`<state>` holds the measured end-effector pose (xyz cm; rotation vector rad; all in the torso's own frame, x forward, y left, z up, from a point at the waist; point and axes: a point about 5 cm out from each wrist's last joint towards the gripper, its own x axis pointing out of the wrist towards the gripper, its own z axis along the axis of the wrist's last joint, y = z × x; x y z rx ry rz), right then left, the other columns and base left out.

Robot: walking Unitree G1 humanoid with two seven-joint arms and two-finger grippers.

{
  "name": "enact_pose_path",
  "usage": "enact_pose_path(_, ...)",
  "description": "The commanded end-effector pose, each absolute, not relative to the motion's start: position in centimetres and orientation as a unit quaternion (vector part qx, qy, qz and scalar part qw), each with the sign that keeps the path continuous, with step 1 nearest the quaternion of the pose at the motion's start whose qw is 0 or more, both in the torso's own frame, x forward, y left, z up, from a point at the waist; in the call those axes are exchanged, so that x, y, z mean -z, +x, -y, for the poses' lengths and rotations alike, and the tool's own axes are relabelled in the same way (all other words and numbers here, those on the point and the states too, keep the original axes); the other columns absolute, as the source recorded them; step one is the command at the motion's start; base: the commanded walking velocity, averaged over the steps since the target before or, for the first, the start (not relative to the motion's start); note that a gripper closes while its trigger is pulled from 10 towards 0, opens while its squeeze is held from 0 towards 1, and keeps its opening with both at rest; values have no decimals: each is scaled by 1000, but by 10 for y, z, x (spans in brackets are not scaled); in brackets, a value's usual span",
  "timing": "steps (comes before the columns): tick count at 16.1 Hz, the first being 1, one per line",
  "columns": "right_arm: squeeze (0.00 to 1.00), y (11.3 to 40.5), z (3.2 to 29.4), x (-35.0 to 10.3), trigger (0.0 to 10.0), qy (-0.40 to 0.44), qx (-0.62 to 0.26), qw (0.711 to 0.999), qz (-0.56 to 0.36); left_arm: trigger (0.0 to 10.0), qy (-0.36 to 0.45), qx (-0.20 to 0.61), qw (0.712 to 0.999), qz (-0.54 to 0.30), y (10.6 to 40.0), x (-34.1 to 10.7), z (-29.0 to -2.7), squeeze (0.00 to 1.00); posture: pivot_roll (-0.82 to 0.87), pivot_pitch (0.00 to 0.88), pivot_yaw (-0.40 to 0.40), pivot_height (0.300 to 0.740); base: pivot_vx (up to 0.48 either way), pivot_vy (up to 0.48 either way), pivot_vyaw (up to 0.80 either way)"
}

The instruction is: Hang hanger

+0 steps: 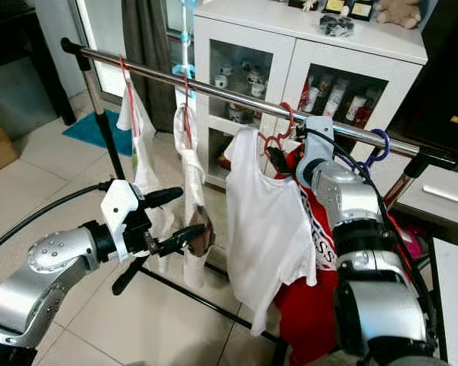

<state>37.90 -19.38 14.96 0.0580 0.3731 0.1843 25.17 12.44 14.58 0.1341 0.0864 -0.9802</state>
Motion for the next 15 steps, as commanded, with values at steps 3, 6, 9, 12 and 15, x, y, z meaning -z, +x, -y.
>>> enact_pose_path(3,0,381,204,-149,0,40,-86,976,-194,10000,70,484,871,-38,248,-149,-121,0,3,0,-37,740,0,0,0)
enact_pose_path(6,0,381,202,-147,0,39,-106,974,-199,10000,71,487,870,-39,247,-148,-120,0,6,0,-43,740,0,0,0)
enact_pose_path(9,0,376,198,-144,0,34,-139,968,-205,10000,72,486,870,-40,246,-148,-121,0,6,0,-47,740,0,0,0)
enact_pose_path(12,0,371,202,-140,0,37,-141,967,-209,10000,73,486,870,-40,245,-147,-121,0,2,0,-43,740,0,0,0)
enact_pose_path(15,0,370,202,-139,0,38,-144,966,-210,10000,75,488,869,-41,245,-147,-120,0,-1,0,-40,740,0,0,0)
